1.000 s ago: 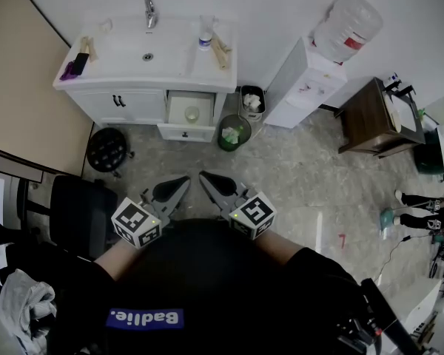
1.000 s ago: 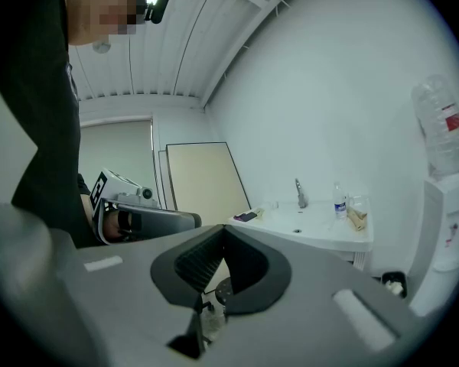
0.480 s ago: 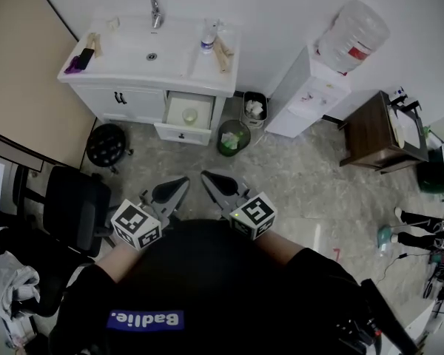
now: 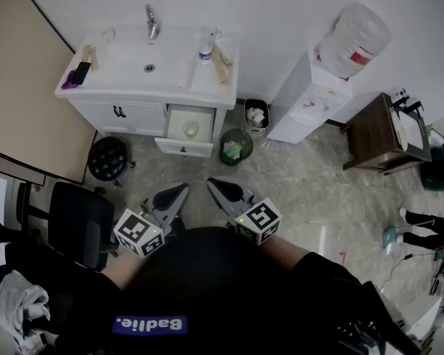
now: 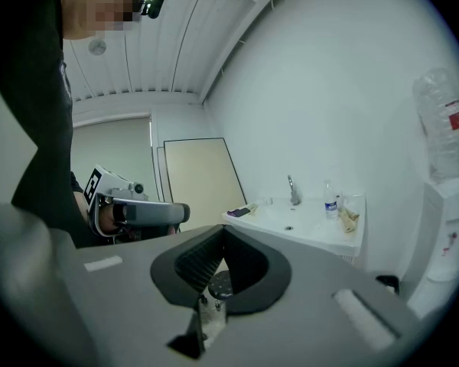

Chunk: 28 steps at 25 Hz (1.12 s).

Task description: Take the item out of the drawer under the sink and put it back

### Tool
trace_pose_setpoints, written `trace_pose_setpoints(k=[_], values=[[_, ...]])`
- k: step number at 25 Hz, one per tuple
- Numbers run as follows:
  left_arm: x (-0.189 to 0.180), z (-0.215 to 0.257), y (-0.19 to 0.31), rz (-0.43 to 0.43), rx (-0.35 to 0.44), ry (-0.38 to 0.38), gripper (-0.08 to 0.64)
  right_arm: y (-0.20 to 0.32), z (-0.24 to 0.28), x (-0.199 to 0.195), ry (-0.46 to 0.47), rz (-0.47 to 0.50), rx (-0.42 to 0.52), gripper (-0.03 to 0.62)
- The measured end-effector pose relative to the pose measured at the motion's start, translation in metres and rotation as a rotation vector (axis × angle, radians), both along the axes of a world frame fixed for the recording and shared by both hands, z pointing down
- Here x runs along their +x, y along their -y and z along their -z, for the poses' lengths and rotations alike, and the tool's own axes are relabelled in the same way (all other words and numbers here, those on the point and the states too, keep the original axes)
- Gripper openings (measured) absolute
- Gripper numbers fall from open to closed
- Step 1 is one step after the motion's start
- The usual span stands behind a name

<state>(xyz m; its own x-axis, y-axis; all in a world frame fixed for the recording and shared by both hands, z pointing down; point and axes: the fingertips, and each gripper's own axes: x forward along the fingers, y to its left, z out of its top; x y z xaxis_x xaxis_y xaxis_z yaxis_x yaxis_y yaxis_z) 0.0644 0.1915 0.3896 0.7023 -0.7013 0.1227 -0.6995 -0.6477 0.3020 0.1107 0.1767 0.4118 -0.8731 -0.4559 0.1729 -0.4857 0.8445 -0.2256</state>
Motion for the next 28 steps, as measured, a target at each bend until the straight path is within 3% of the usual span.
trace_pose_setpoints(k=[15, 22, 28], values=[[-0.103, -0.025, 0.156, -0.115, -0.001, -0.040, -0.008, 0.137, -0.030, -0.109, -0.082, -0.104, -0.064, 0.000], [-0.142, -0.027, 0.187, -0.181, -0.022, -0.067, -0.008, 0.175, -0.031, -0.145, -0.112, -0.178, -0.070, 0.000], [-0.147, -0.029, 0.202, -0.210, -0.036, -0.073, -0.008, 0.191, -0.038, -0.151, -0.122, -0.204, -0.104, 0.000]])
